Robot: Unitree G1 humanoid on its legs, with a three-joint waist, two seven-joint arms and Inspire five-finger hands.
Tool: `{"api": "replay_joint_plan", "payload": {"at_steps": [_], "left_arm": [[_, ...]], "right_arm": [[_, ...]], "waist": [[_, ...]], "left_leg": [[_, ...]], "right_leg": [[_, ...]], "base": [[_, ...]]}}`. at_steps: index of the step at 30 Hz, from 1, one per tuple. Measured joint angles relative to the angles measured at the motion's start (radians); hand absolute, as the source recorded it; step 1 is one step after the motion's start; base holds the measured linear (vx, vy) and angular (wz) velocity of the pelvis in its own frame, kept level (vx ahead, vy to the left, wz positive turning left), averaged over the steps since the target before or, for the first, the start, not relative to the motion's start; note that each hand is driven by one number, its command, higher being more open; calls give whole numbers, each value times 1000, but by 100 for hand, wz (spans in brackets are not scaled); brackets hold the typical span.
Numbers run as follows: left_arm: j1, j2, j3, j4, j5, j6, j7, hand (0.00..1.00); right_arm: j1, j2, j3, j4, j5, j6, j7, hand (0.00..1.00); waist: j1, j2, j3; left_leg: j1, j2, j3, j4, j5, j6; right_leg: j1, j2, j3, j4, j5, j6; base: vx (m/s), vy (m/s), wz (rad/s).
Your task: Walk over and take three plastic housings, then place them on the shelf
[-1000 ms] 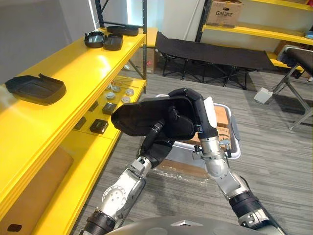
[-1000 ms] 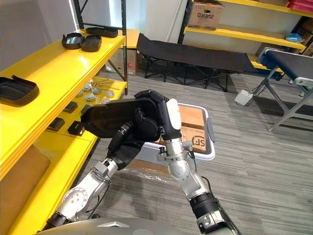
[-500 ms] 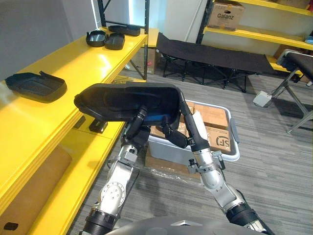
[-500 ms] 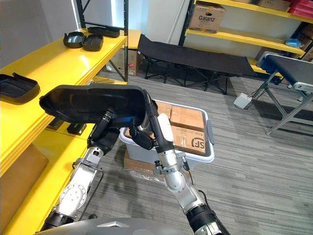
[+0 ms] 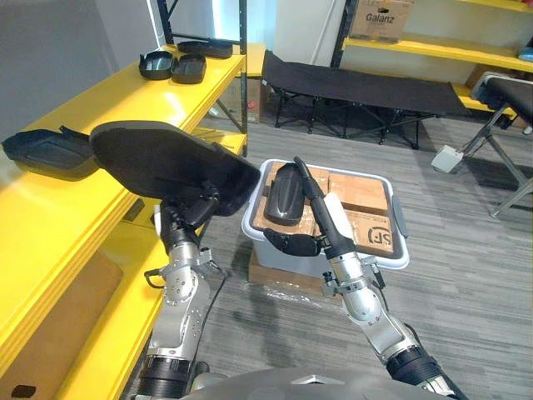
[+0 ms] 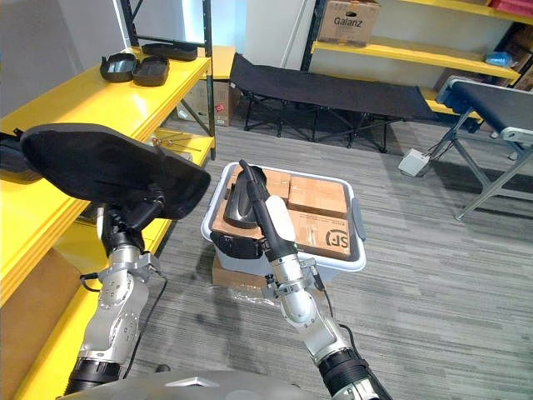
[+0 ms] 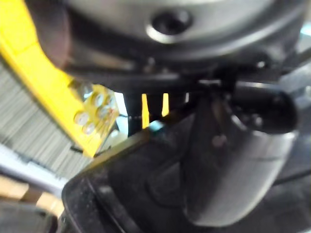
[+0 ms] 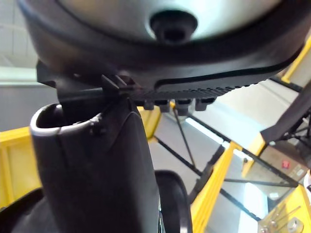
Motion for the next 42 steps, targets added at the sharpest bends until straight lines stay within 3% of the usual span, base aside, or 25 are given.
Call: {"api": "replay_joint_plan", "payload": {"at_steps": [7, 14, 21, 27, 30, 35, 42], "left_arm": [[1, 8, 74, 0, 253, 1, 63, 0], [4, 38, 78, -5, 393, 34, -21, 0], [82, 61, 33, -74, 430, 69, -185, 0], [130, 64, -10, -90, 421, 69, -208, 0], [171, 64, -9, -138, 385, 66, -208, 0], [233, 60, 1, -276, 305, -40, -212, 0], [301, 46, 106, -406, 308, -157, -276, 0]], "right_arm": [[33, 26, -5, -59, 23, 2, -54, 100], [36, 31, -7, -96, 128, 44, -73, 100], [78, 31, -25, -139, 267, 131, -40, 100], [96, 30, -30, -181, 297, 152, 8, 100], [109, 28, -2, -196, 398, 161, 54, 100], [110, 41, 46, -209, 599, 197, 146, 100], [63, 39, 104, -207, 645, 218, 242, 100]], "waist": [[1, 6, 2], [-1, 27, 13], [-10, 44, 14], [-8, 63, 23], [1, 65, 22], [30, 68, 24], [98, 90, 34]], "left_leg": [[0, 0, 1, 0, -6, -1], [0, 0, 3, 1, -14, -2], [-2, 0, 4, 1, -18, -2], [-1, 0, 2, 1, -21, -2], [-2, 0, -6, 5, -31, -1], [-46, -2, -76, 46, -44, -4], [-60, -12, -168, 52, -42, -6]], "right_leg": [[-1, 1, 2, -1, 0, 0], [-7, 1, 5, -1, -1, -1], [-7, 1, 6, -3, 0, 1], [-5, 2, 6, -3, -5, 4], [1, 3, 1, -3, -9, 3], [31, 5, -70, 1, -26, 8], [80, 5, -163, 23, -64, 12]], "base": [[0, 0, 0], [0, 0, -2], [0, 0, 0], [0, 0, 0], [2, 1, 5], [10, -10, 38], [13, -17, 38]]}}
